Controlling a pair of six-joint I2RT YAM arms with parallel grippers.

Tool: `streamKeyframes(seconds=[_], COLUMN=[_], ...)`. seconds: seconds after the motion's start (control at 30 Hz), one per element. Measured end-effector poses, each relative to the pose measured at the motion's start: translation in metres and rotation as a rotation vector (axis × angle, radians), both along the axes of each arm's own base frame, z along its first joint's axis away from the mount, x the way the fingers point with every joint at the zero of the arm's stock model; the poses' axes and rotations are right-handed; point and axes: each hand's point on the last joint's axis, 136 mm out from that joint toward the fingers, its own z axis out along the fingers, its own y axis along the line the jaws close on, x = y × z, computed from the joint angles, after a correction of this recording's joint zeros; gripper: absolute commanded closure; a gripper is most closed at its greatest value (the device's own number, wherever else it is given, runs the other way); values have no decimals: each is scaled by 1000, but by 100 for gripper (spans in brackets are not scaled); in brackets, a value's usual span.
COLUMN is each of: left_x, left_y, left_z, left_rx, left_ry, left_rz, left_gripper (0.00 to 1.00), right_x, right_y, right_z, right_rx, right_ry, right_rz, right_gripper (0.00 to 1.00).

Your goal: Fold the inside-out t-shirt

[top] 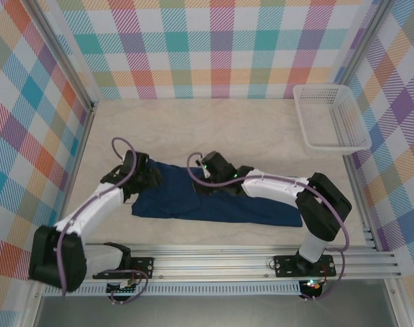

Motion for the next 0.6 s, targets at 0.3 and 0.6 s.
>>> streamKeyframes(seconds=[0.3,0.6], left_x=[75,101], left_y=[-2,-12], left_z=[-42,-55], left_rx=[-101,-123], left_ry=[37,40], left_rz=[20,-11], left_gripper=[50,85], right_x=[59,39], right_y=[-80,-171], right_z=[-14,-56], right_rx=[-28,-158], right_ry=[94,293], right_rz=[-241,-424], right_gripper=[58,61])
